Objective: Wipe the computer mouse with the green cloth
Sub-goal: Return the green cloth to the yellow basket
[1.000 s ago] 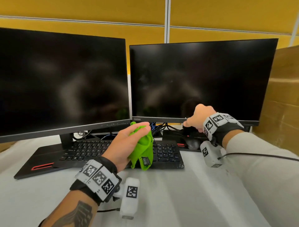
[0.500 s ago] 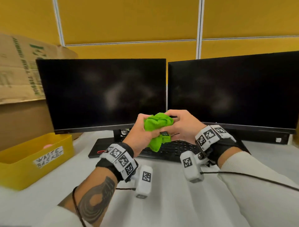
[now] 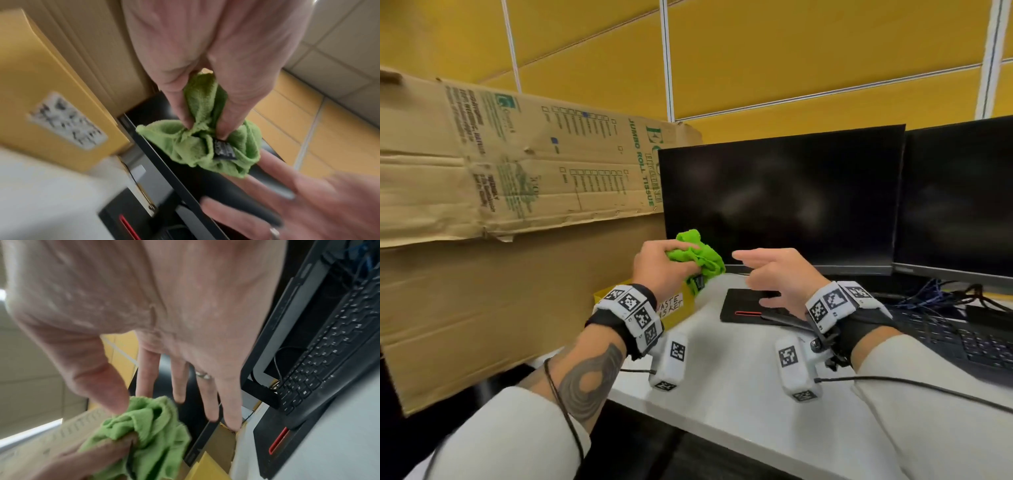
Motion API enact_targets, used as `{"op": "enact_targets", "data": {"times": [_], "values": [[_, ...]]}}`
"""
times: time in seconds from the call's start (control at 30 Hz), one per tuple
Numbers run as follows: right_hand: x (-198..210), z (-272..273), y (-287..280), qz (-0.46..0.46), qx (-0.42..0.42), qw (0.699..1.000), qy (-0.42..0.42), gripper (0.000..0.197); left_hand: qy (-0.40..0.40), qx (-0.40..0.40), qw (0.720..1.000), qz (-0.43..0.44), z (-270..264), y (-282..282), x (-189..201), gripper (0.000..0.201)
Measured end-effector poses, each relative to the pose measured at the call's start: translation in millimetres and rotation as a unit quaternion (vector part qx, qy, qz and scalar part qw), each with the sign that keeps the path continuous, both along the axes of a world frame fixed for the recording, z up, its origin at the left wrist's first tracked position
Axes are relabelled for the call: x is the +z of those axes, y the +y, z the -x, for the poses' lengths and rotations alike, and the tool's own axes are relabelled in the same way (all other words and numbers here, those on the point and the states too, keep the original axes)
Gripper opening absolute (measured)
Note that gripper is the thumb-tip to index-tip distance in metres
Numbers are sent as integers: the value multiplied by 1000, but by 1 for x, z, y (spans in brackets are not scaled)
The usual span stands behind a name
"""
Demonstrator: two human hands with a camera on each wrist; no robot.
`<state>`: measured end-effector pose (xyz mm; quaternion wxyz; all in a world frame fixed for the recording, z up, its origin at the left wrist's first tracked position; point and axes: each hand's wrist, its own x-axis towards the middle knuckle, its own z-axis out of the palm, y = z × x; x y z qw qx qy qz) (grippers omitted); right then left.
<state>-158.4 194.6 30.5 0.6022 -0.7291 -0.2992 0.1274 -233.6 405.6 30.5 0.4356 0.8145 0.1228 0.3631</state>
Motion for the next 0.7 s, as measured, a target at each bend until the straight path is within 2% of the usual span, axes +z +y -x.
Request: {"op": "enact_targets", "data": {"times": [0.07, 0.13, 0.2, 0.3, 0.37, 0.43, 0.5, 0.53, 0.63, 0.7], "values": [[-5, -6, 7, -26, -47, 999, -11, 40, -6, 74, 997, -14, 5, 29, 6, 20], [-15, -16, 11, 1, -68, 997, -29, 28, 24, 152, 986, -70, 0, 57, 7, 27], [-26, -28, 12, 58, -65, 994, -62, 26, 99, 180, 971, -124, -12, 80, 3, 33], [-41, -45, 8, 120, -59, 985, -105, 27, 260, 151, 938, -171, -36, 95, -7, 36], [-47, -52, 2, 143, -53, 983, -99, 27, 366, 86, 908, -183, -51, 99, -15, 60], [-50, -58, -3, 148, -54, 984, -88, 28, 468, -9, 866, -174, -64, 104, -26, 102], [-54, -64, -8, 146, -59, 984, -79, 28, 503, -41, 854, -128, -71, 107, -31, 143], [-55, -66, -10, 150, -62, 984, -77, 27, 507, -49, 854, -109, -75, 107, -31, 147], [-61, -74, -18, 152, -68, 983, -72, 25, 514, -61, 851, -92, -77, 97, -24, 111], [-63, -73, -25, 140, -79, 985, -62, 24, 523, -46, 844, -108, -81, 99, -26, 114]]}}
